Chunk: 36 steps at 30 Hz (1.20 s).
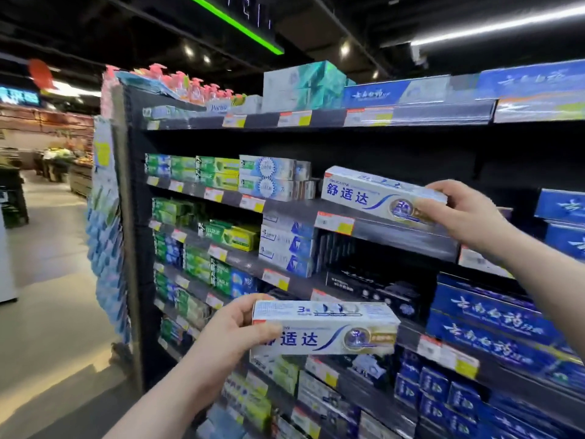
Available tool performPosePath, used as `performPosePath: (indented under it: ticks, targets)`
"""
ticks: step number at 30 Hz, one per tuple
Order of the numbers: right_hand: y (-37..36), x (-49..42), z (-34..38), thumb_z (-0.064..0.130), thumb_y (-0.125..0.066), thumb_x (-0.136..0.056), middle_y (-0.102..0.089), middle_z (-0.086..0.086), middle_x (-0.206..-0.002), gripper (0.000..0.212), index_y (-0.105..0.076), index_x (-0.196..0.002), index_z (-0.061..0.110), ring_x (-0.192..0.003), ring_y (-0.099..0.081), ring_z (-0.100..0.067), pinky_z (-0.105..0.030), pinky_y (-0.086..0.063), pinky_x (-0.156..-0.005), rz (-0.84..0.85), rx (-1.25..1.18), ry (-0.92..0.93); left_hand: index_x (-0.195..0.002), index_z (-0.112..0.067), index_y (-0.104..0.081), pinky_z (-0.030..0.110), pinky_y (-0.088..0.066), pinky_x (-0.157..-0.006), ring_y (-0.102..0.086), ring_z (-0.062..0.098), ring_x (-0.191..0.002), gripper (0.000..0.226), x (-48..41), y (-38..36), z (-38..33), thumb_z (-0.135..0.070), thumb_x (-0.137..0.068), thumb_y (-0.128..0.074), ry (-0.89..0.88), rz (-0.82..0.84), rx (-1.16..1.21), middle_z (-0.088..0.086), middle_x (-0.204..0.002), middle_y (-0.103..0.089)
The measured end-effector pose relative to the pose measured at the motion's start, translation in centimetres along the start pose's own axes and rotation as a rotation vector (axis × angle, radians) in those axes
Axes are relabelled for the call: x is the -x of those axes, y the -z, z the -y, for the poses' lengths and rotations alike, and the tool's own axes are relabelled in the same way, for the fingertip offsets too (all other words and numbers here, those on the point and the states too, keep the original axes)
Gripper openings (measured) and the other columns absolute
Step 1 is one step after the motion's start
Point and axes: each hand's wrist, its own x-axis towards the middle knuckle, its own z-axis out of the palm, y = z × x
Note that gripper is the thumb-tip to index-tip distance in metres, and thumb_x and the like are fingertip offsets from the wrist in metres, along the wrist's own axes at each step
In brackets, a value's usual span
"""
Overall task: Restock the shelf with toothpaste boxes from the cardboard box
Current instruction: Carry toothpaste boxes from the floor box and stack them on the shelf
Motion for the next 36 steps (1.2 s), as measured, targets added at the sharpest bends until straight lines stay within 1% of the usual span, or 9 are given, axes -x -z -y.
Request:
performPosePath:
  ticks: [6, 9, 13, 16, 21, 26, 30, 33, 36]
  targets:
    - [-5.4, -9.3, -2.7, 0.035, -0.062, -0.083, -0.064, -0.008, -0.097, 0.028, -0.061, -0.105, 0.018, -0.086, -0.057, -0.024, -0.027, -0.04, -0.072, 0.037, 0.122, -0.031, -0.099, -0.014, -0.063, 0.015, -0.046, -0.04, -0.065, 0.009, -0.053, 0.032, -10.1, 2.8, -1.0, -0.001, -0.071, -0.072, -0.037, 0.051, -0.009, 0.002, -0.073, -0.073]
    - [-7.9, -13.0, -3.8, 0.034, -0.062, -0.084, -0.062, -0.006, -0.095, 0.03, -0.061, -0.107, 0.014, -0.082, -0.052, -0.019, -0.017, -0.038, -0.061, 0.074, 0.161, -0.005, -0.097, -0.018, -0.064, 0.016, -0.051, -0.054, -0.07, 0.011, -0.07, 0.045, -14.1, 4.1, -0.8, -0.016, -0.053, -0.075, -0.074, 0.056, 0.013, 0.003, -0.084, -0.076]
    - [-10.5, -16.4, -5.0, 0.033, -0.06, -0.086, -0.063, -0.007, -0.1, 0.033, -0.062, -0.109, 0.01, -0.083, -0.054, -0.018, -0.026, -0.037, -0.071, 0.122, 0.171, -0.03, -0.106, -0.014, -0.064, 0.019, -0.053, -0.063, -0.07, 0.023, -0.088, 0.064, -18.8, 5.3, 0.8, -0.031, -0.046, -0.076, -0.055, 0.096, 0.032, 0.009, -0.099, -0.075]
    - [-11.7, -18.2, -5.6, 0.035, -0.06, -0.086, -0.061, -0.006, -0.096, 0.034, -0.061, -0.109, 0.01, -0.073, -0.052, -0.013, -0.021, -0.037, -0.059, 0.149, 0.218, -0.069, -0.103, -0.018, -0.064, 0.018, -0.054, -0.063, -0.071, 0.017, -0.086, 0.062, -22.0, 5.7, 1.3, -0.027, -0.043, -0.078, -0.059, 0.148, 0.062, 0.003, -0.095, -0.076]
    - [-13.2, -19.5, -7.0, 0.046, -0.054, -0.086, -0.06, -0.005, -0.11, 0.036, -0.059, -0.106, 0.017, -0.104, -0.055, -0.021, -0.029, -0.039, -0.086, 0.294, 0.393, -0.194, -0.094, -0.019, -0.067, 0.02, -0.055, -0.059, -0.072, 0.02, -0.079, 0.052, -26.6, 6.5, 1.2, -0.019, -0.042, -0.078, -0.066, 0.246, 0.139, 0.007, -0.09, -0.077]
    - [-13.5, -19.8, -6.8, 0.038, -0.07, -0.076, -0.057, 0.003, -0.101, 0.045, -0.058, -0.115, 0.019, -0.09, -0.05, -0.014, -0.022, -0.036, -0.08, 0.21, 0.385, -0.241, -0.084, -0.021, -0.071, 0.017, -0.054, -0.059, -0.072, 0.016, -0.077, 0.036, -30.5, 7.4, 0.8, -0.012, -0.049, -0.076, -0.093, 0.361, 0.149, 0.005, -0.085, -0.077]
    - [-14.1, -20.6, -6.4, 0.035, -0.071, -0.077, -0.054, 0.008, -0.092, 0.042, -0.058, -0.111, 0.016, -0.089, -0.048, -0.012, -0.02, -0.035, -0.074, 0.205, 0.503, -0.231, -0.102, -0.019, -0.066, 0.026, -0.055, -0.079, -0.068, 0.024, -0.097, 0.048, -32.6, 7.5, 0.4, -0.015, -0.056, -0.079, -0.124, 0.42, 0.133, 0.007, -0.099, -0.075]
    - [-14.4, -21.4, -6.4, 0.035, -0.07, -0.077, -0.051, 0.005, -0.101, 0.048, -0.056, -0.118, 0.013, -0.093, -0.047, -0.011, -0.019, -0.033, -0.081, 0.214, 0.53, -0.263, -0.103, -0.014, -0.063, 0.011, -0.052, -0.064, -0.07, 0.008, -0.083, 0.037, -33.6, 7.4, 0.2, 0.001, -0.071, -0.072, -0.146, 0.47, 0.137, -0.004, -0.088, -0.077]
    - [-14.6, -22.1, -6.7, 0.035, -0.069, -0.078, -0.052, 0.003, -0.105, 0.05, -0.055, -0.121, 0.013, -0.096, -0.046, -0.01, -0.018, -0.032, -0.084, 0.223, 0.581, -0.269, -0.102, -0.013, -0.065, 0.016, -0.055, -0.067, -0.069, 0.025, -0.092, 0.044, -34.5, 7.2, 0.2, -0.006, -0.06, -0.074, -0.158, 0.487, 0.183, 0.01, -0.098, -0.075]
